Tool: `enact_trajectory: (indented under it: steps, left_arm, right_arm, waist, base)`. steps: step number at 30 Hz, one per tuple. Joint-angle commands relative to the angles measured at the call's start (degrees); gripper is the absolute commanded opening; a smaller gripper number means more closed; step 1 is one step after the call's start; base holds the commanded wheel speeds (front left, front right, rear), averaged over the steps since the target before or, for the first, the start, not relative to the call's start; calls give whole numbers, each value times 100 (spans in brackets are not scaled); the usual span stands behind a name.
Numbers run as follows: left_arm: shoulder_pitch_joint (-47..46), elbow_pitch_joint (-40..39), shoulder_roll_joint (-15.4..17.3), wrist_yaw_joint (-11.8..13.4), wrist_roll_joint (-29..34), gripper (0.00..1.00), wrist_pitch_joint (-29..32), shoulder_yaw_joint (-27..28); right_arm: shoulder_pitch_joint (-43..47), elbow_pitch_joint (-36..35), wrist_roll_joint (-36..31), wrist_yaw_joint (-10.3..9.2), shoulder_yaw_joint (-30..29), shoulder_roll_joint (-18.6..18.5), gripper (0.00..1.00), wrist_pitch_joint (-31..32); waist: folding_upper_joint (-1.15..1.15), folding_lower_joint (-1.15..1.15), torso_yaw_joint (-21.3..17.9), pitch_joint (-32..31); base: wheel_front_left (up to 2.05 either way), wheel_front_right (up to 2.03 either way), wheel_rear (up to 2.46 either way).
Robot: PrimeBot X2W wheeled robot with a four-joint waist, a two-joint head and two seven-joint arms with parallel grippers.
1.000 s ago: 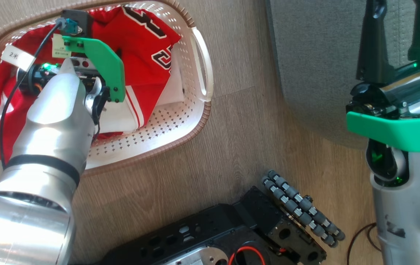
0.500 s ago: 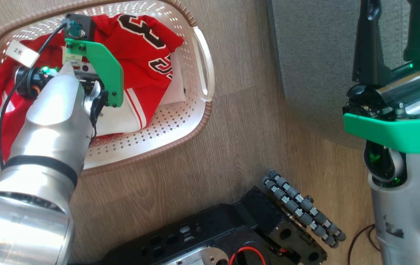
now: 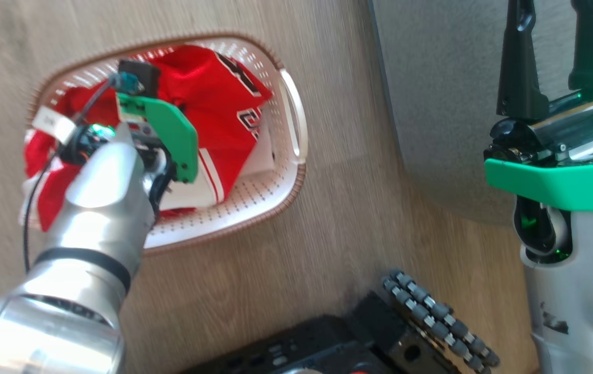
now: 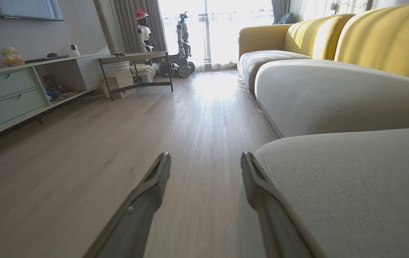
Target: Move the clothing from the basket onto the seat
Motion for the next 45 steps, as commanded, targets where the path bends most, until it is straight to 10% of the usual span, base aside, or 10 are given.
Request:
enact_trajectory:
  steps: [1,29,45]
  left_arm:
    - [122,-119,38,-16,-43,0,-83,70]
    - [1710,-2408,-14,-160,-1676,0,-1494,-1183]
    - [1430,-4584,447,263,-1505,0,-979,-1209]
  right_arm:
    - [256,-160,-24,41,42,34,100,-36]
    - [1651,504,6,41,86,-488,100,-36]
    - [2188,567,130,41,430,-583,100,-36]
  waist:
    - [0,0,158,-319]
    - [0,0,1083,-3671]
    - [0,0,1258,-4393]
  base:
    - [0,0,0]
    - [0,0,0]
    - [0,0,0]
